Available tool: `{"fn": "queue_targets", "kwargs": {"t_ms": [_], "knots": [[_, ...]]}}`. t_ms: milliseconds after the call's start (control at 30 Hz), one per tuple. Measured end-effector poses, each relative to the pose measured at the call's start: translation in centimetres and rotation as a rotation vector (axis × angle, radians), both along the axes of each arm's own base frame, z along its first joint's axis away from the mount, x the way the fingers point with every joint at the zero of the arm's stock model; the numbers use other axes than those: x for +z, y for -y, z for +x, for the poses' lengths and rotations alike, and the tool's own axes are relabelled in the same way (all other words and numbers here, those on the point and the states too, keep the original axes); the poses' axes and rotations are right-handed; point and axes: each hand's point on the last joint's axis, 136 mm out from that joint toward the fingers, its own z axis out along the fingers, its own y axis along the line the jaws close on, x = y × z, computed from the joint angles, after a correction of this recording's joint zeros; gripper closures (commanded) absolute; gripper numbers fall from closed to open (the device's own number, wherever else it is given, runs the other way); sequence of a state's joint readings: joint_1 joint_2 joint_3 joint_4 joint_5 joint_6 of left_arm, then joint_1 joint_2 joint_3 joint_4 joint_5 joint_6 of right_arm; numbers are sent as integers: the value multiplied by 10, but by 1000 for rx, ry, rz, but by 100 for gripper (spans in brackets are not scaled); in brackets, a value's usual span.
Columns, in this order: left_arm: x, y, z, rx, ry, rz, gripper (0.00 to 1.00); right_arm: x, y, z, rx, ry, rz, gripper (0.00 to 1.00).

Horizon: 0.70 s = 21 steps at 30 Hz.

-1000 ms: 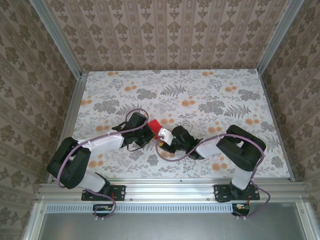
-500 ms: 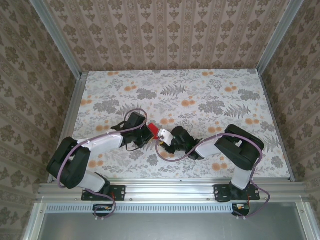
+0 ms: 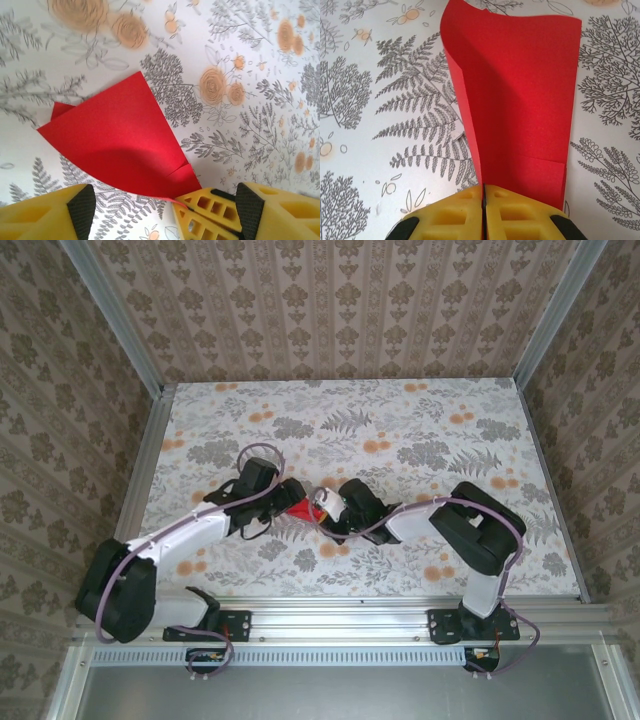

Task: Fold a paper plane with a square sheet of paper (pick it up from the middle)

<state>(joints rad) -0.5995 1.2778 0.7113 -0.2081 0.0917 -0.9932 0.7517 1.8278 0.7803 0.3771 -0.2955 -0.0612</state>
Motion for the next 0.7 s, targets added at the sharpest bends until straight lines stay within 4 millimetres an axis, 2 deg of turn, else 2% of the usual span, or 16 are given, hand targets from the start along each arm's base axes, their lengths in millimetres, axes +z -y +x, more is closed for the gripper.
{"fn": "queue_targets", "kwargs": {"t_ms": [133,333,433,700], "knots": [[4,-13,-1,-21,75,28,19,-2,-4,4,-39,-115,30,90],[-14,-35,-9,-14,98,53,19,-1,-17,12,-82,-287,71,91],[-20,-38,-13,-24,96,64,19,0,-20,13,-101,-354,92,91],[-20,-35,-10,-58,153,57,23,11,-22,16,-158,-516,182,92]]}}
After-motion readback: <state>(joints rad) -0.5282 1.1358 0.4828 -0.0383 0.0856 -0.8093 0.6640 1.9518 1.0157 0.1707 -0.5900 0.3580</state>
